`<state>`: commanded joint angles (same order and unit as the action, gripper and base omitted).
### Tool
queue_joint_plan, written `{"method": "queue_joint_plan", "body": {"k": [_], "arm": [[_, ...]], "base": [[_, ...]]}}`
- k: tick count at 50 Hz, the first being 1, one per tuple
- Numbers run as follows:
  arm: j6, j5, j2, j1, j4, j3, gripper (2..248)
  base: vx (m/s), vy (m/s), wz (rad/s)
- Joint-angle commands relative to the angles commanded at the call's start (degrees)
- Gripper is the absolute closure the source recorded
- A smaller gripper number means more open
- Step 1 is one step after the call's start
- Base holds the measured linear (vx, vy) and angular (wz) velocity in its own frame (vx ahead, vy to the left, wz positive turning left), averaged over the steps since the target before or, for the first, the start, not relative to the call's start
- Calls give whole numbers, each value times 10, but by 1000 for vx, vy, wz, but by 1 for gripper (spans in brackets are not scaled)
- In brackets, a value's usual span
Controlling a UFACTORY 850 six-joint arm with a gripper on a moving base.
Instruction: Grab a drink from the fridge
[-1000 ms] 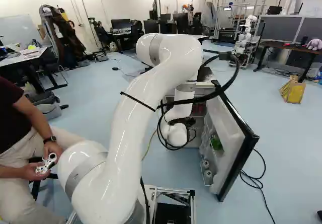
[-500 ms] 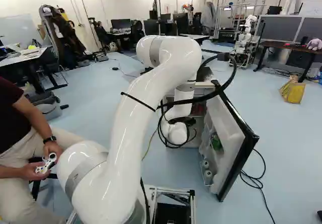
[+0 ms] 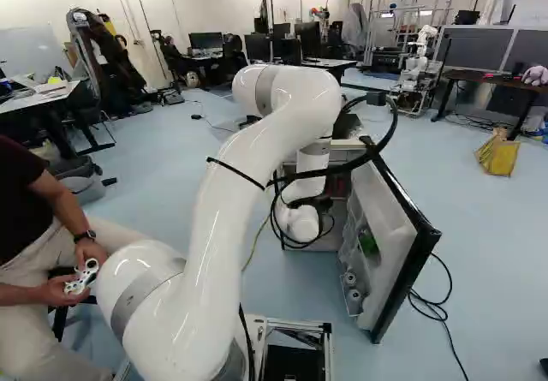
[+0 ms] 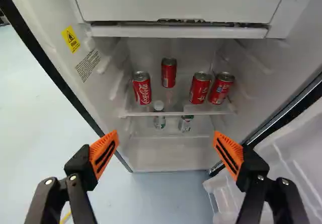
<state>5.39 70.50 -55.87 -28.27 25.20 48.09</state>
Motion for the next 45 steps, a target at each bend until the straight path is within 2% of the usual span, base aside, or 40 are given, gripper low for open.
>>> {"method": "queue_joint_plan", "body": {"k": [45], "arm": [[0,0,-22,12,0,42,3]], "base": [[0,0,0]]}}
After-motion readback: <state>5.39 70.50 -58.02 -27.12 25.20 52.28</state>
